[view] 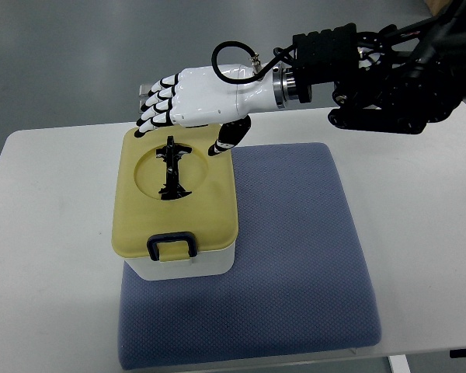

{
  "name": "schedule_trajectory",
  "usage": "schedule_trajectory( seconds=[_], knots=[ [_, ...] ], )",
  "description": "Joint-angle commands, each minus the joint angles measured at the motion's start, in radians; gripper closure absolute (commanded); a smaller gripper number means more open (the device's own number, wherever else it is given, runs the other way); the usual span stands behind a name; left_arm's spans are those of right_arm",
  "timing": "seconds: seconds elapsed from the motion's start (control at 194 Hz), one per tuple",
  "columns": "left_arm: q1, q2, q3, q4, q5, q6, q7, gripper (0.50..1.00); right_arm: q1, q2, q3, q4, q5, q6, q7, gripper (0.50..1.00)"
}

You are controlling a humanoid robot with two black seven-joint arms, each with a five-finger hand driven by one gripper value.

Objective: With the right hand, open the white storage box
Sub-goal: 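Lower the right hand onto the black handle on the yellow lid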

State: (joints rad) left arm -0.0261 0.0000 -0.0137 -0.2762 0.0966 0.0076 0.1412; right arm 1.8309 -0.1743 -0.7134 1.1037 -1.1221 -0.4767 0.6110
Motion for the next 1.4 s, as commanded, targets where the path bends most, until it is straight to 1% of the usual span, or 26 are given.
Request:
schedule_trajectory(
  seconds=[0.0,0.17,0.252,0.298,0.437,0.607,0.653,0.679,0.694,0.705,0.735,0.766,0.771,0.777,0.782,0.787,0.792,0.807,0.813,0.818,0.823,0.859,0.864,0.874,1.178,1.394],
  knots=[
    [0.0,0.0,0.0,0.0,0.0,0.0,0.0,0.5,-0.016,0.012,0.0,-0.008,0.001,0.0,0.0,0.593],
    [0.0,0.0,0.0,-0.001,0.0,0.0,0.0,0.5,-0.03,0.033,0.003,-0.031,0.007,-0.002,0.0,0.632],
    [0.0,0.0,0.0,-0.001,0.0,0.0,0.0,0.5,-0.033,0.042,0.003,-0.033,0.008,-0.005,0.0,0.638],
    [0.0,0.0,0.0,-0.001,0.0,0.0,0.0,0.5,-0.038,0.047,0.003,-0.038,0.01,-0.005,0.0,0.66],
    [0.0,0.0,0.001,0.0,0.0,-0.001,0.0,0.5,-0.047,0.064,0.005,-0.053,0.011,-0.005,0.0,0.691],
    [0.0,0.0,0.0,0.0,0.0,0.0,0.0,0.5,-0.055,0.078,0.005,-0.061,0.011,-0.005,0.0,0.709],
    [0.0,0.0,0.0,0.0,0.0,0.0,0.0,0.5,-0.055,0.081,0.005,-0.062,0.011,-0.005,0.0,0.744],
    [0.0,0.0,0.0,0.0,0.0,0.0,0.0,0.5,-0.055,0.082,0.005,-0.064,0.011,-0.003,0.0,0.752],
    [0.0,0.0,0.0,0.0,0.0,0.0,0.0,0.5,-0.055,0.084,0.005,-0.065,0.011,-0.003,0.0,0.773],
    [0.0,0.0,0.0,0.0,0.0,0.0,0.0,0.5,-0.055,0.084,0.005,-0.065,0.011,-0.003,0.0,0.773],
    [0.0,0.0,0.0,0.0,0.0,0.0,0.0,0.5,-0.055,0.084,0.003,-0.067,0.013,-0.002,0.0,0.799],
    [0.0,0.0,0.0,0.0,0.0,0.0,0.0,0.5,-0.055,0.085,0.003,-0.067,0.011,0.0,0.0,0.834],
    [0.0,0.0,0.0,0.0,0.0,0.0,0.0,0.5,-0.055,0.085,0.003,-0.067,0.011,0.0,0.0,0.85],
    [0.0,0.0,0.0,0.0,0.0,0.0,0.0,0.5,-0.055,0.085,0.003,-0.067,0.011,0.0,0.0,0.85],
    [0.0,0.0,0.0,0.0,0.0,0.0,0.0,0.5,-0.055,0.085,0.002,-0.068,0.011,0.0,0.0,0.869],
    [0.0,0.0,0.0,0.0,0.0,0.0,0.0,0.5,-0.055,0.085,0.002,-0.068,0.011,0.0,0.0,0.869],
    [0.0,0.0,0.0,0.0,0.0,0.0,0.0,0.5,-0.055,0.085,0.002,-0.068,0.011,0.0,0.0,0.889],
    [0.0,0.0,0.0,0.0,0.0,0.0,0.0,0.5,-0.055,0.085,0.003,-0.068,0.011,0.0,0.0,0.906],
    [0.0,0.0,0.0,0.0,0.0,0.0,0.0,0.5,-0.055,0.085,0.003,-0.07,0.011,-0.002,0.0,0.922],
    [0.0,0.0,0.0,0.0,0.0,0.0,0.0,0.5,-0.055,0.085,0.003,-0.07,0.011,-0.002,0.0,0.922],
    [0.0,0.0,0.0,0.0,0.0,0.0,0.0,0.5,-0.055,0.085,0.003,-0.07,0.011,-0.002,0.0,0.938],
    [0.0,0.0,0.0,0.0,0.0,0.0,0.0,0.5,-0.055,0.085,0.003,-0.071,0.011,-0.002,0.0,0.979],
    [0.0,0.0,0.0,0.0,0.0,0.0,0.0,0.5,-0.055,0.085,0.002,-0.071,0.011,-0.002,0.0,0.995],
    [0.0,0.0,0.0,0.0,0.0,0.0,0.0,0.5,-0.055,0.085,0.002,-0.071,0.011,-0.002,0.0,1.0],
    [0.0,0.0,0.0,0.0,0.0,0.002,0.0,0.5,-0.039,0.069,0.006,-0.071,0.015,-0.007,0.0,1.0],
    [0.0,0.0,0.0,0.0,0.0,0.003,0.0,0.5,0.044,0.019,0.049,-0.061,0.039,-0.017,0.0,1.0]
  ],
)
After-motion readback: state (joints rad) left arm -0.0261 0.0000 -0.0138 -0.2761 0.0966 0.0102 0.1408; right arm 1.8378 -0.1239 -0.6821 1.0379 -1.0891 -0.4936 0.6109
